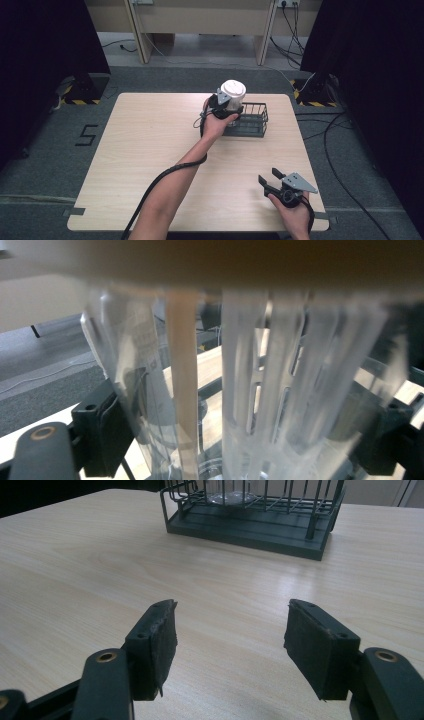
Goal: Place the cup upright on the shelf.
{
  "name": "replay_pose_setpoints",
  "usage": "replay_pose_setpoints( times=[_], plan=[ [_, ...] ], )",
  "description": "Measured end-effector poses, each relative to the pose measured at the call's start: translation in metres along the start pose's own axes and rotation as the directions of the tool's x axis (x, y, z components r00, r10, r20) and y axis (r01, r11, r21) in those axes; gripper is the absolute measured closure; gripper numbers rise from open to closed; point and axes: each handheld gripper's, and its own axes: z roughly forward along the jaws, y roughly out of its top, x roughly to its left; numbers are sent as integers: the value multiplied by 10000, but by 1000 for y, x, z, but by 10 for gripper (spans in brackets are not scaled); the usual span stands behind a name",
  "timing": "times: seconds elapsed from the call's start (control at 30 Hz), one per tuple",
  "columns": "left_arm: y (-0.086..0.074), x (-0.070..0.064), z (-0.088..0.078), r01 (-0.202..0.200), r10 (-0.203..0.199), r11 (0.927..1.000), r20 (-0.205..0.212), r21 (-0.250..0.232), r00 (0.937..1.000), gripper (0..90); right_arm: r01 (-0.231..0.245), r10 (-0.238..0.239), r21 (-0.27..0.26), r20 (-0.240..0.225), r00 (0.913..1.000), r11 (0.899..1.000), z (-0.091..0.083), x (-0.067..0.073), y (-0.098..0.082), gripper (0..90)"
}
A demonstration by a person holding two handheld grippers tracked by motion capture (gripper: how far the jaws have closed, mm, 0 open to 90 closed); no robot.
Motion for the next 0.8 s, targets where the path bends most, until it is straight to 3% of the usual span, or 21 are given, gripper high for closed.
replay_pose_setpoints(
  times=[0.8],
  plan=[
    [-1, 0, -23, -230, 230, 9997, 33, 48, 9997, 139, 99, -99, 45, 19, 9999, 9999, 1, 0, 1, 375]
  ],
)
